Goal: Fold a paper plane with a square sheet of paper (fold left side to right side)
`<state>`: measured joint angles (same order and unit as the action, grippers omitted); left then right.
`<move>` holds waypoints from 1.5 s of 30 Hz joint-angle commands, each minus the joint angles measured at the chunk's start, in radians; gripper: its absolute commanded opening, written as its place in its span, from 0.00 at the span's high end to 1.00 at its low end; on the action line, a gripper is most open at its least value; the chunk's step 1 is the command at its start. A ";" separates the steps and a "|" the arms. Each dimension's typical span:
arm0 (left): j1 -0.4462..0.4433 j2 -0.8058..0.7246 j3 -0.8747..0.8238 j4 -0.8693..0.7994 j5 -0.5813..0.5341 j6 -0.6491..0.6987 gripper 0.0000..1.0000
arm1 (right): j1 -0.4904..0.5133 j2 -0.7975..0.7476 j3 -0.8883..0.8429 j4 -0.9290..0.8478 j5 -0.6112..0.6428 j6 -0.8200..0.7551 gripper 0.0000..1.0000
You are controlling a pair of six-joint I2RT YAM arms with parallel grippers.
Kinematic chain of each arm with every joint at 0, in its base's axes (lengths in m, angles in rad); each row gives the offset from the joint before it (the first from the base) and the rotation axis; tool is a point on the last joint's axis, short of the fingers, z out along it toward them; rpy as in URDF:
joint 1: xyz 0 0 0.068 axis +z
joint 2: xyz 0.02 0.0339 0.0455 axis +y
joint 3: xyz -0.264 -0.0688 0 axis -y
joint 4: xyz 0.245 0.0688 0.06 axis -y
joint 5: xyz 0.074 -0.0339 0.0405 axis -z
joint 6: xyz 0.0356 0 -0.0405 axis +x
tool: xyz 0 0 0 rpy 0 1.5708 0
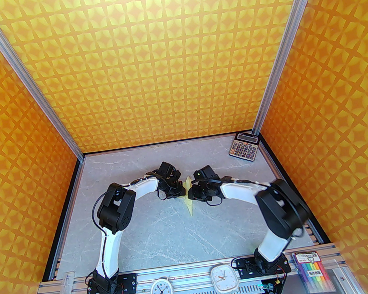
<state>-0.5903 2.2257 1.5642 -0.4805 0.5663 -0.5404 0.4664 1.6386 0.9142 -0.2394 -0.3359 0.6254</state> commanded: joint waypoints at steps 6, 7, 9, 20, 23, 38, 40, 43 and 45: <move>-0.015 0.043 0.011 -0.060 -0.066 0.018 0.95 | 0.054 0.040 -0.070 0.127 -0.085 0.084 0.90; -0.015 0.042 0.010 -0.060 -0.067 0.017 0.95 | 0.056 0.049 -0.076 0.136 -0.091 0.089 0.91; -0.015 0.042 0.009 -0.062 -0.069 0.016 0.95 | 0.057 0.064 -0.091 0.158 -0.094 0.100 0.91; -0.016 0.032 0.016 -0.067 -0.069 0.017 0.91 | 0.057 0.116 -0.135 0.114 -0.032 0.069 0.92; -0.011 0.012 0.036 -0.087 -0.075 0.025 0.75 | 0.057 0.122 -0.142 0.108 -0.018 0.069 0.93; 0.009 -0.180 -0.009 -0.046 -0.072 -0.021 0.80 | 0.057 0.123 -0.143 0.109 -0.018 0.079 0.92; -0.003 -0.161 -0.012 -0.028 -0.049 -0.032 0.89 | 0.057 0.124 -0.139 0.107 -0.018 0.079 0.92; -0.010 -0.123 -0.011 -0.001 -0.024 -0.049 0.94 | 0.057 0.124 -0.140 0.107 -0.021 0.080 0.92; -0.013 -0.098 -0.009 0.008 -0.019 -0.054 0.94 | 0.057 0.124 -0.139 0.107 -0.022 0.079 0.92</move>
<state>-0.5961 2.0785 1.5700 -0.5030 0.5137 -0.5720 0.5217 1.7298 0.7990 -0.0872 -0.4011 0.7025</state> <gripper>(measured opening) 0.063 0.078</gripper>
